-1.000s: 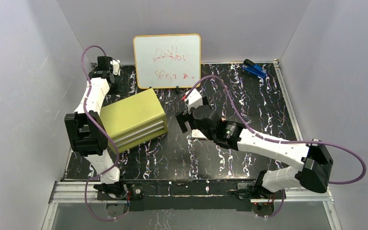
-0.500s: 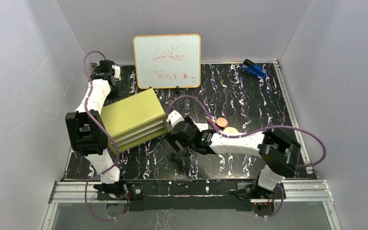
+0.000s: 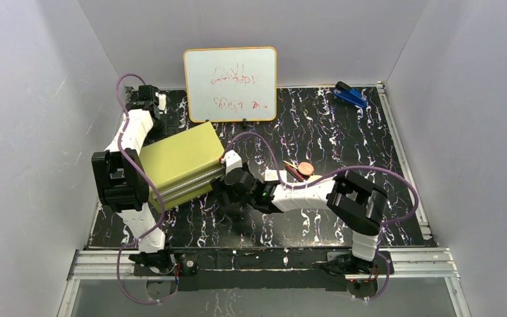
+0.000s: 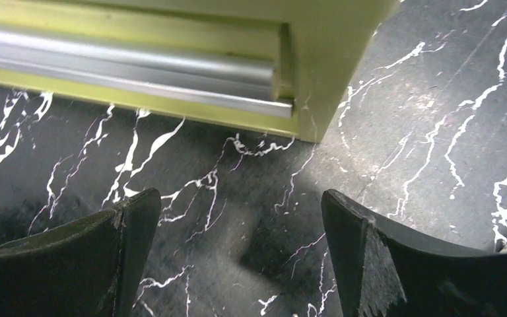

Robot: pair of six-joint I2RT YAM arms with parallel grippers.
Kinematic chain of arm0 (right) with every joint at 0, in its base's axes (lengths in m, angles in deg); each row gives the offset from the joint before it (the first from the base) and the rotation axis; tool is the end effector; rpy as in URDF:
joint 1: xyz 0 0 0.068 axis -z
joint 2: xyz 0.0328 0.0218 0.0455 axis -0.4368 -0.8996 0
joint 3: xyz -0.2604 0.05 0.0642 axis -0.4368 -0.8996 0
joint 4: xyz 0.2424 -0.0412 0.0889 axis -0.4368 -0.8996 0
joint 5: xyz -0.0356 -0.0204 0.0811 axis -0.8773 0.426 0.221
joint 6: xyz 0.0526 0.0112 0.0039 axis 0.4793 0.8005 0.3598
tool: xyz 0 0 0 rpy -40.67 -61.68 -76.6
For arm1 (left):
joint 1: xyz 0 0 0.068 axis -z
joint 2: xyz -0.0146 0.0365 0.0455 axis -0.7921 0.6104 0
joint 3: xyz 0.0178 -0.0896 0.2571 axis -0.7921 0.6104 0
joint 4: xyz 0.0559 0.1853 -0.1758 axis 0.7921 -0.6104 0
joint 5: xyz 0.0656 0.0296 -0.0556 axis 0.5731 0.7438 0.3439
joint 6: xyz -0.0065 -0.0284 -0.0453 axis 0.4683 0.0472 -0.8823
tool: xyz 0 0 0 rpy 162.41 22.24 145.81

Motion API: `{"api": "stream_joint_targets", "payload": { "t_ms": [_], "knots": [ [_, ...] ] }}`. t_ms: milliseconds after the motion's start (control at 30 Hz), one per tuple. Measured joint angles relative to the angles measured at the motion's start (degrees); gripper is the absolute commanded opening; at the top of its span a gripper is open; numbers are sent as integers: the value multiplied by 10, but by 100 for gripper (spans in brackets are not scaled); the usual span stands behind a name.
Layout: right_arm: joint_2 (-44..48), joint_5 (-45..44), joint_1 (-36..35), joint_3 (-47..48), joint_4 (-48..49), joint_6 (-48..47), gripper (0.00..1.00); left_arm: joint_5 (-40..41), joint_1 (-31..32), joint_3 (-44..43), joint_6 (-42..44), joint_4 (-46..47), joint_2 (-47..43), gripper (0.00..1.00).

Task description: Organize the makeup

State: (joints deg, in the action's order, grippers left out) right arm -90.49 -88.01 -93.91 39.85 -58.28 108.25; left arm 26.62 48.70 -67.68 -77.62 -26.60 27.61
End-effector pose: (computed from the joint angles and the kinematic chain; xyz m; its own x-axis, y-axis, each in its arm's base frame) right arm 0.1594 0.3629 0.1864 -0.4901 -0.1949 -0.8496 -0.6206 0.7624 0.1832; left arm 0.3970 0.0296 0.2600 -0.8351 -0.0210 -0.5497 -0.0999 0.9884 0.1141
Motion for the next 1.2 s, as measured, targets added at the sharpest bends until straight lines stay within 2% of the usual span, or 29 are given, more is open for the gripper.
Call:
{"api": "stream_joint_targets", "payload": {
  "t_ms": [300,367,433,767,1200],
  "knots": [
    [-24,-104,7,-11,67,9,100,-16,0,0,-11,-1,2,91],
    [-29,-117,18,-14,76,11,100,-24,0,0,-15,-1,3,98],
    [-32,-124,36,-15,82,13,100,-32,0,0,-22,1,4,98],
    [-42,-62,119,-7,89,-17,100,-56,8,0,-52,27,32,98],
    [-119,-62,247,126,78,-83,100,-38,52,-37,-60,32,60,98]
  ]
}}
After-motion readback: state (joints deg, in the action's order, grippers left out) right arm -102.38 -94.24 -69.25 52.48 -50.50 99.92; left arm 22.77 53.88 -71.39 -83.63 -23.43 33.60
